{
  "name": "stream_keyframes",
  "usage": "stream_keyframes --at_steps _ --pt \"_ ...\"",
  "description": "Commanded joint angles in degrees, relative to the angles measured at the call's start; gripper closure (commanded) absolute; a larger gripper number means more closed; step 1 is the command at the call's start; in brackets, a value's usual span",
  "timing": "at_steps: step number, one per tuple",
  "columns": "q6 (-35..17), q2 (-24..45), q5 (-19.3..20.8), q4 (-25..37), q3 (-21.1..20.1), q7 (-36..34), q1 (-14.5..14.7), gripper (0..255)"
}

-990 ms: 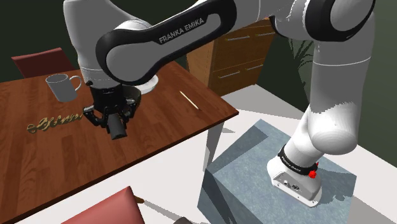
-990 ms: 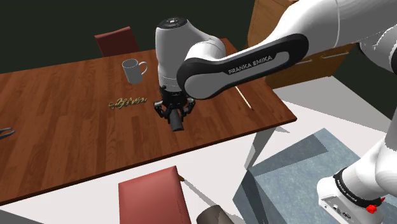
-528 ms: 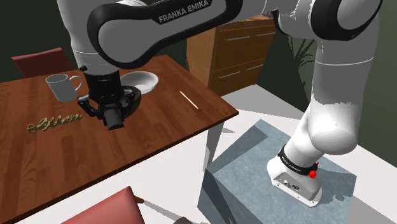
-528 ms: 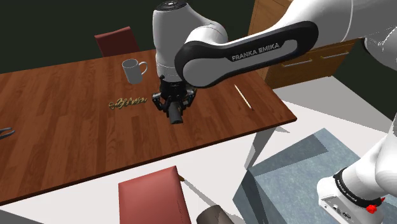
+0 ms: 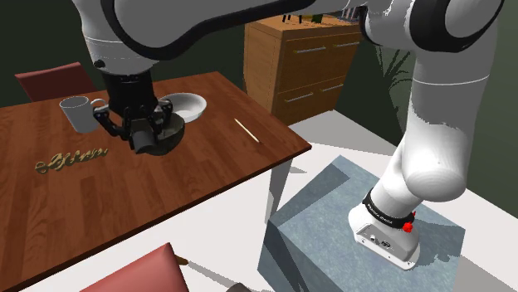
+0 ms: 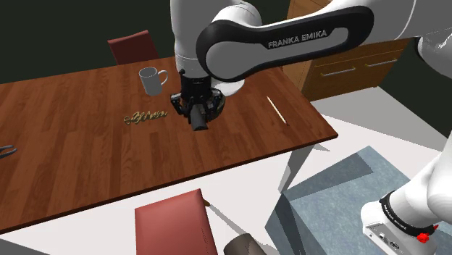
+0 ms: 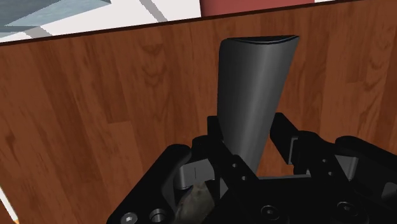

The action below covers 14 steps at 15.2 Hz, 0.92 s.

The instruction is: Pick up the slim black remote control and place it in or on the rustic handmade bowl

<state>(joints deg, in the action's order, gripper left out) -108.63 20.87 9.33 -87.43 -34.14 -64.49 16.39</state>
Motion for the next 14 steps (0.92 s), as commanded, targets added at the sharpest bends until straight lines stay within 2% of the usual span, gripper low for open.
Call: stream_keyframes --at_steps 1,7,12,14 --pt "1.1 1.5 0.5 2.4 0.6 1.5 -0.6 255" --pt "4.4 8.2 2.4 12.0 3.1 7.1 -2.3 255" --pt "8.9 15.7 4.3 23.8 5.2 11.7 -2.4 255" --pt "7.2 15.6 4.3 21.9 5.2 11.6 -2.8 255"
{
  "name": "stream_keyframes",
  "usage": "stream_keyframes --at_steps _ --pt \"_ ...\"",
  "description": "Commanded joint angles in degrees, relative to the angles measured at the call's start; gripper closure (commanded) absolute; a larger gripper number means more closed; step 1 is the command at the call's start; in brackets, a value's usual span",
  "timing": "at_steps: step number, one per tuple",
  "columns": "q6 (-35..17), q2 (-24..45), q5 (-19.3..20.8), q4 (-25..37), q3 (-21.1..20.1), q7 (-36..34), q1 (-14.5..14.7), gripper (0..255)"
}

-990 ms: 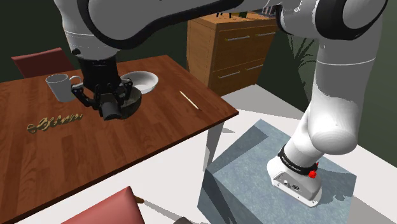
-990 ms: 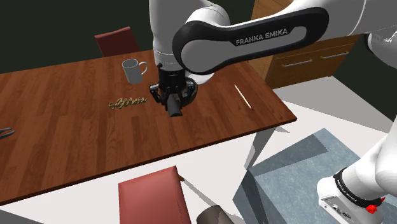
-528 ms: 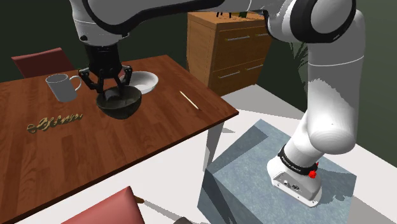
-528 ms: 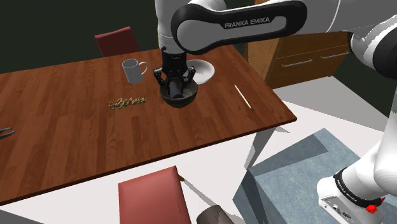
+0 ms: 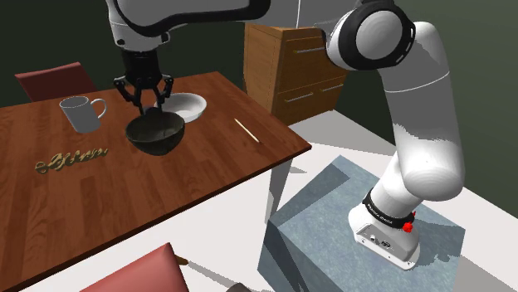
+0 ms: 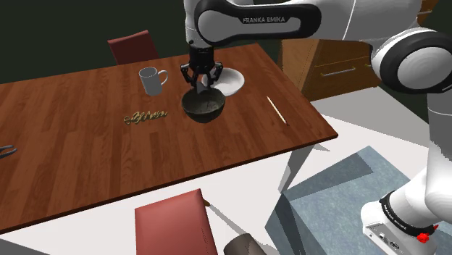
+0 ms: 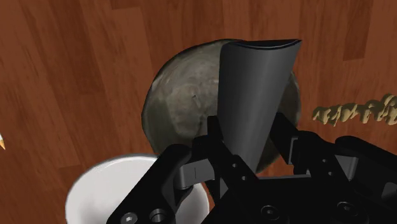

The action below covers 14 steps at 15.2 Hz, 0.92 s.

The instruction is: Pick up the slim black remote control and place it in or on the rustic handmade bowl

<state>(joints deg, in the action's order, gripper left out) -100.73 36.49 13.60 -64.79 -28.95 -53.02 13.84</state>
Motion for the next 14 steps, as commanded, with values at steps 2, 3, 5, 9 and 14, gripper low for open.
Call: stream_keyframes --at_steps 2,3,5,9,14 --pt "-2.3 -0.1 0.0 -2.4 0.0 0.0 -0.5 255" --pt "-3.0 -0.1 0.0 -3.2 0.1 0.0 -0.7 255" --pt "-4.5 0.0 0.1 -4.7 0.1 -0.1 -0.9 255" --pt "-7.4 0.3 0.3 -7.4 0.3 -0.2 -1.3 255" --pt "-7.7 0.3 0.4 -7.6 0.3 -0.3 -1.3 255"
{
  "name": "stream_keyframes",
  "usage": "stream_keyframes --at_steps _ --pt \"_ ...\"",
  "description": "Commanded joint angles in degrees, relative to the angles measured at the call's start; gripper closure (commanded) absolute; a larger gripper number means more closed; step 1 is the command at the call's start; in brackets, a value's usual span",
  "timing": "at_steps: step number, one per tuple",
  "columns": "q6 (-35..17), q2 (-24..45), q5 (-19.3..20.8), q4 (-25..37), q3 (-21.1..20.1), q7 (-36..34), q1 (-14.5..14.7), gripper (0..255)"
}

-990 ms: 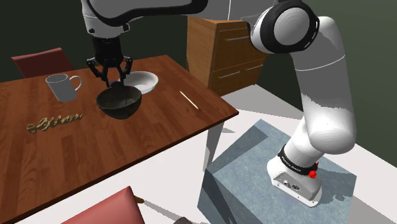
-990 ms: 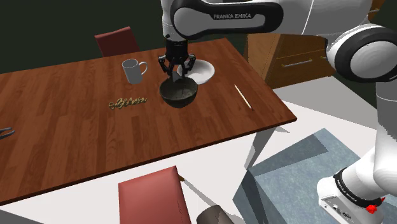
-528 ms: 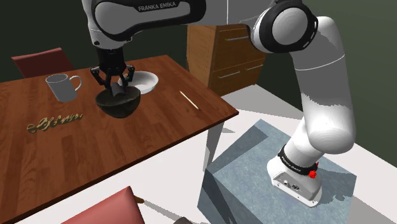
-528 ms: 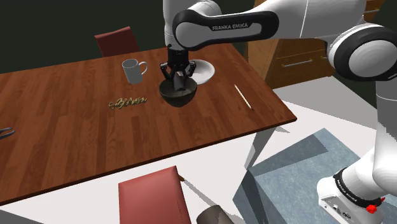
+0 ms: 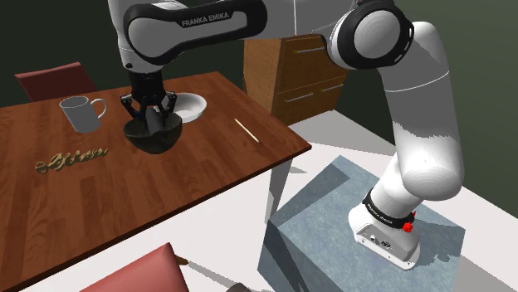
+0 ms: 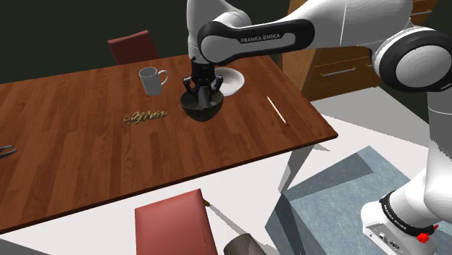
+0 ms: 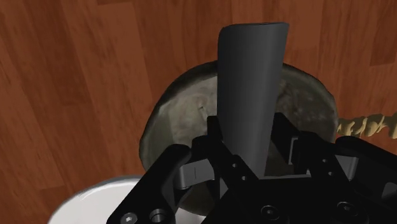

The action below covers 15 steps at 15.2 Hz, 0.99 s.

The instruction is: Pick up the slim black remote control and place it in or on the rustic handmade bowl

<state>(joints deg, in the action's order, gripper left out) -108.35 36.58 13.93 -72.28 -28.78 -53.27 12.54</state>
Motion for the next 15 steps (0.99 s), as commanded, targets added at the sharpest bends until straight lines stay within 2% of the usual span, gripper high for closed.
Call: stream_keyframes --at_steps 1,3,4,9,13,15 --pt "-0.1 0.2 0.0 -0.1 0.1 0.0 0.0 255" --pt "-0.1 0.2 0.1 -0.1 0.1 0.0 0.0 255" --pt "0.0 0.2 0.1 -0.1 0.1 0.0 0.0 0" --pt "-0.1 0.2 0.1 -0.1 0.1 0.0 0.0 0" --pt "6.5 -0.8 -0.6 5.7 -0.3 0.6 0.5 0" --pt "6.5 -0.8 -0.6 5.7 -0.3 0.6 0.5 0"
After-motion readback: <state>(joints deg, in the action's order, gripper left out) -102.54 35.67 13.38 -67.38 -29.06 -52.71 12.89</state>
